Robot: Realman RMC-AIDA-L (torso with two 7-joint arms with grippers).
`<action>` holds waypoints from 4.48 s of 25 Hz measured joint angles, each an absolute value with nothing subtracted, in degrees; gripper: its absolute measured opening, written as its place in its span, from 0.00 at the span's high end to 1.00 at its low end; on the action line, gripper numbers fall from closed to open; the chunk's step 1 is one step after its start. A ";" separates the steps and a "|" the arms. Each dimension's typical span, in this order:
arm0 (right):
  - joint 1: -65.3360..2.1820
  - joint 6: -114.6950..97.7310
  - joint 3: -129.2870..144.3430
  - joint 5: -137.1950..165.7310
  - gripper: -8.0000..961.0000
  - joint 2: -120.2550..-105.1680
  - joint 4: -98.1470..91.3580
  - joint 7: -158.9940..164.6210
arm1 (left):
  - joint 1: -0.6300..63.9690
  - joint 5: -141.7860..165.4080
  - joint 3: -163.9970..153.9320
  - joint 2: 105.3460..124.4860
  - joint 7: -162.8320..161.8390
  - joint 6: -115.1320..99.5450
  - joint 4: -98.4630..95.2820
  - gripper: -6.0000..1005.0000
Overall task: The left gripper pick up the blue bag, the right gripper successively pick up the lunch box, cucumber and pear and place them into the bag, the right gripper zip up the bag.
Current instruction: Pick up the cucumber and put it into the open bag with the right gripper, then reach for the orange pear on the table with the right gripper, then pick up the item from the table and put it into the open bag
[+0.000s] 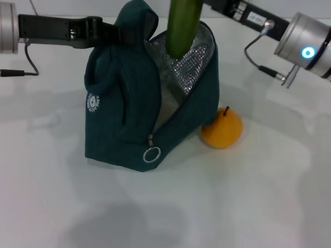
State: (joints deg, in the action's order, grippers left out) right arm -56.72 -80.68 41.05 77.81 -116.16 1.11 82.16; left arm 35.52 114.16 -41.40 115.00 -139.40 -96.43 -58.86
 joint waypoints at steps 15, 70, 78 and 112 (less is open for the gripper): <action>-53.56 -80.95 41.56 86.22 0.42 -116.27 3.28 82.96 | 35.62 114.07 -41.39 115.01 -139.22 -96.06 -58.89 0.93; -31.23 -82.35 58.84 86.93 0.23 -115.95 -25.75 67.58 | 33.83 112.33 -40.60 115.14 -138.28 -95.47 -58.89 0.93; -34.89 -77.38 63.99 86.65 0.27 -116.17 -23.79 62.84 | 33.96 112.37 -40.60 115.17 -137.83 -94.83 -58.10 0.92; -31.42 -80.80 66.82 78.42 0.95 -114.83 -27.13 59.86 | 34.02 112.14 -40.07 114.60 -137.20 -93.87 -57.39 0.92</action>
State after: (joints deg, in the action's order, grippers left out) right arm -31.42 -80.80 66.82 78.42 -114.83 -27.13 59.86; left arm 34.02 112.14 -40.07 114.60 -137.20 -93.87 -57.39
